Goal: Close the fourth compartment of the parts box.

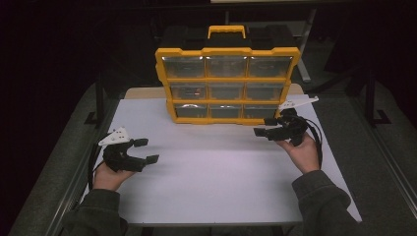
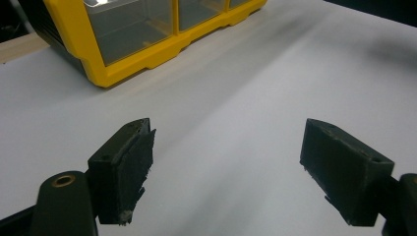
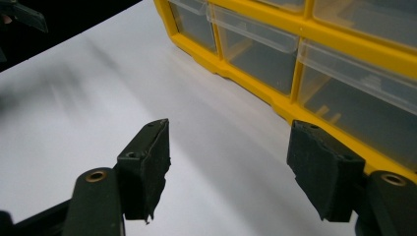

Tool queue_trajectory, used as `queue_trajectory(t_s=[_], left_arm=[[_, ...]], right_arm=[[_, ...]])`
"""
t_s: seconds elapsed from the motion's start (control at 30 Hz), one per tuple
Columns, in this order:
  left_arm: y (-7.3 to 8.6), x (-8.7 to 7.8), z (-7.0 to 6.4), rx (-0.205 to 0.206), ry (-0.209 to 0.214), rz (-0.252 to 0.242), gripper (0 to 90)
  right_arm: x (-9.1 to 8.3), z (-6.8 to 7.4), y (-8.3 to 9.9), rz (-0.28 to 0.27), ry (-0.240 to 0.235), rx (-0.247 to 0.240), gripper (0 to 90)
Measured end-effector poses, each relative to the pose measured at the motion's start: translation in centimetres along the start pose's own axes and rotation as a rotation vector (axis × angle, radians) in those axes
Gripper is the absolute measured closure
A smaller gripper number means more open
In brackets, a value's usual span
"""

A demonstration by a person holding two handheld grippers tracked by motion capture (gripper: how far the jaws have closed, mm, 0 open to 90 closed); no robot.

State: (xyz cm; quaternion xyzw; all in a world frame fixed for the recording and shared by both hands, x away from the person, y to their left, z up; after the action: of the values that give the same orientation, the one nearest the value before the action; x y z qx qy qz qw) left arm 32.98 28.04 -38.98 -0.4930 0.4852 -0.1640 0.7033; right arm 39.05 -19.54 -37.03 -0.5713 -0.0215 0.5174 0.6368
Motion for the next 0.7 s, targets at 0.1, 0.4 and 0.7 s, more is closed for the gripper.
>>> queue_trajectory(t_s=[0.1,0.4,0.7], left_arm=[[0.0,0.0,-0.1,-0.003,0.0,0.0,19.5],[0.1,0.0,0.0,0.002,0.002,0.009,19.4],[0.1,0.0,-0.2,-0.013,0.002,0.008,19.3]], right_arm=[[-0.2,-0.1,0.4,-0.004,0.003,0.003,30.7],[-1.0,0.0,1.4,-0.001,0.021,0.004,28.0],[-1.5,0.3,2.8,0.003,0.048,-0.01,24.2]])
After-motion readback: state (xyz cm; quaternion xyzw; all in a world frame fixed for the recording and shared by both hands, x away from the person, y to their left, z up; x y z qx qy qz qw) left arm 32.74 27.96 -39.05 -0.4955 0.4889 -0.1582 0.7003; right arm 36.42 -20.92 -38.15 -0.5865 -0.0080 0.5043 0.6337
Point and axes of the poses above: each handheld gripper's, and its own axes: x roughly forward along the jaws, y roughly out of its underside, z roughly to its left, the point moved 2 cm from there along x, roughly forward along the jaws, and after that the axes turned 9 degrees about x, right-handed, at the moved point
